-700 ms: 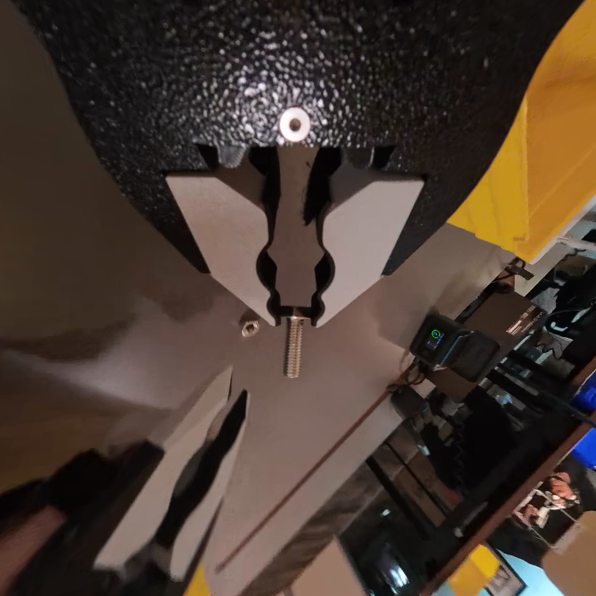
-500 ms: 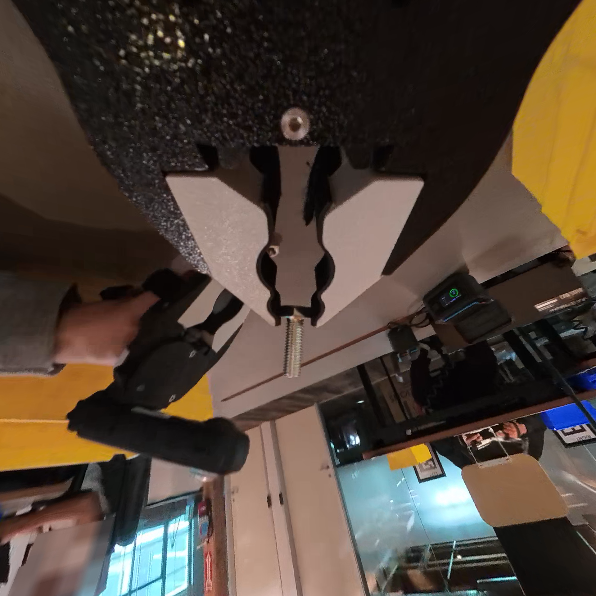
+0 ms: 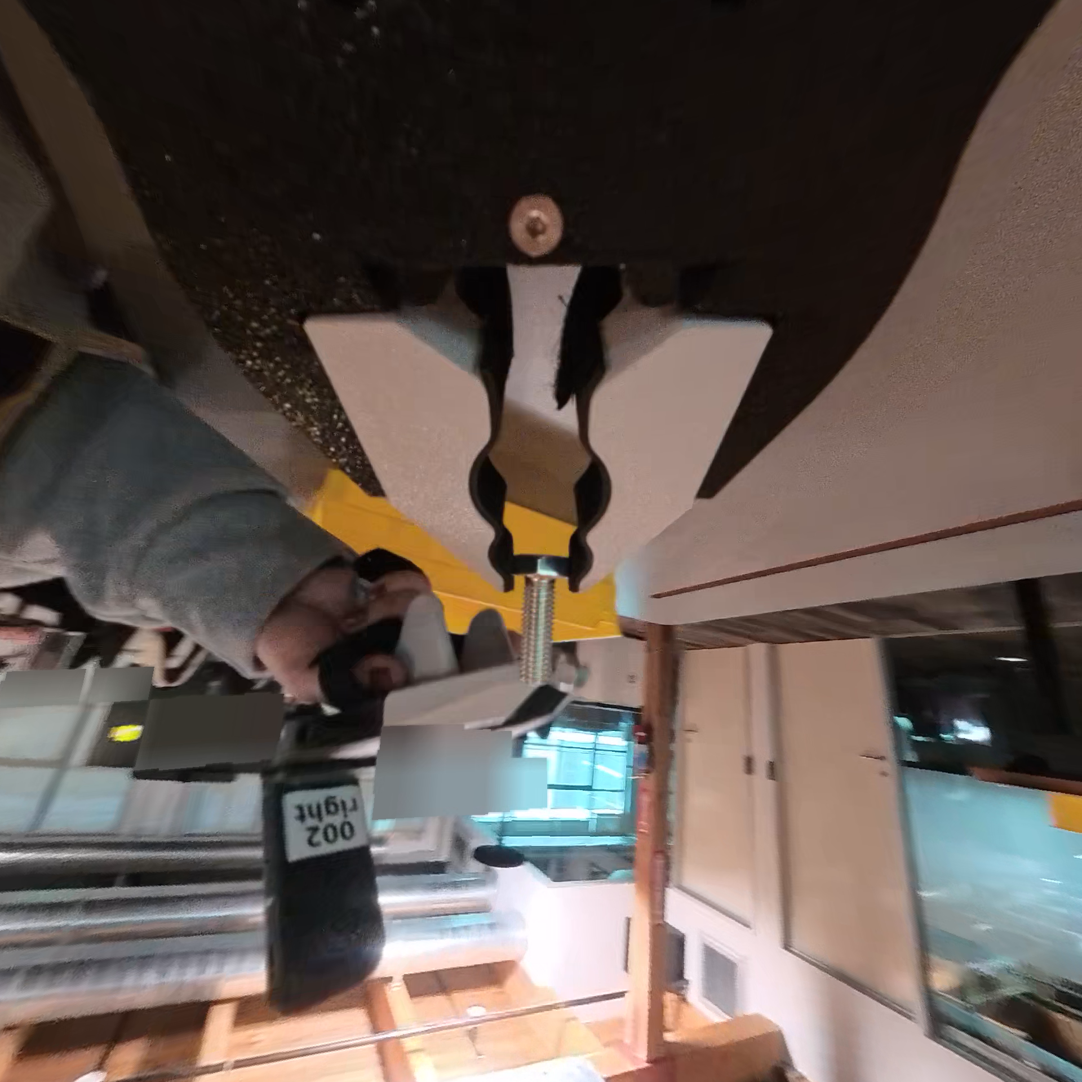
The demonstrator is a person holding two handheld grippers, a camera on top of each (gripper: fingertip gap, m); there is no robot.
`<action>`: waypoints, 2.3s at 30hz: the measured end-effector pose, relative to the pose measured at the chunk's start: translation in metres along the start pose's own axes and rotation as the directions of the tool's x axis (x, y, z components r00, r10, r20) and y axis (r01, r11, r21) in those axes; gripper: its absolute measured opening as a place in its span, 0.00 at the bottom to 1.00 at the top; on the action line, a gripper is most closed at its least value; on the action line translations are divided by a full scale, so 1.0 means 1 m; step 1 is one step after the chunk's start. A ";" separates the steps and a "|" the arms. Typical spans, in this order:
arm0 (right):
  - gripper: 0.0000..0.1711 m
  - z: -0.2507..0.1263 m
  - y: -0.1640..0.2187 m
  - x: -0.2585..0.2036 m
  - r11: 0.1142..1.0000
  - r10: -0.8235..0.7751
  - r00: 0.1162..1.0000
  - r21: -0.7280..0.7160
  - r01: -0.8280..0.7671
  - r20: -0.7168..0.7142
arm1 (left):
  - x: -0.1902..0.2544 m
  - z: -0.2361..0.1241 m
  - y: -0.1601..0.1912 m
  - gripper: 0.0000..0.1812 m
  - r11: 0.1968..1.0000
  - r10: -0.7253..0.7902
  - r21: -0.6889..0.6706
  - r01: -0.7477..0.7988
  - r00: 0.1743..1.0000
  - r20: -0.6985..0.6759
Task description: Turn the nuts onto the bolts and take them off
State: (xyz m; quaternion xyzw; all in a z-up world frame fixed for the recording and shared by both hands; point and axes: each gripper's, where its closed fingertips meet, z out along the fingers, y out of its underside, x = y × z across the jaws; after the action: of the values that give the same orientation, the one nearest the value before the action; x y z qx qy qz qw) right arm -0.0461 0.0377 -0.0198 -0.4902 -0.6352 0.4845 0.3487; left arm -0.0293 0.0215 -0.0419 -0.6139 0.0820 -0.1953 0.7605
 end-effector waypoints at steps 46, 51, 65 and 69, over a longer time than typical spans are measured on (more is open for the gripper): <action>0.10 -0.012 0.012 -0.026 0.959 -0.058 0.998 -0.280 0.047 -0.032 | 0.019 0.017 0.023 0.09 0.998 -0.011 -0.067 0.004 0.995 -0.096; 0.11 -0.012 0.011 -0.027 0.964 -0.059 0.998 -0.261 0.051 -0.022 | 0.018 0.016 0.022 0.09 0.998 -0.018 -0.064 0.012 0.995 -0.100; 0.20 -0.009 0.006 -0.031 0.980 -0.187 0.982 -0.069 0.185 -0.018 | 0.016 0.015 0.021 0.09 0.998 -0.051 -0.052 0.046 0.993 -0.109; 0.20 -0.010 0.002 -0.033 0.953 -0.303 0.952 -0.037 0.301 -0.052 | 0.018 0.015 0.021 0.09 0.997 -0.055 -0.056 0.048 0.991 -0.120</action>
State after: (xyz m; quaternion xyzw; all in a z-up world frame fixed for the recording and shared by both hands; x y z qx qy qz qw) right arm -0.0273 0.0091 -0.0181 -0.4059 -0.6991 0.4023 0.4297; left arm -0.0035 0.0317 -0.0567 -0.6226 0.1175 -0.2498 0.7323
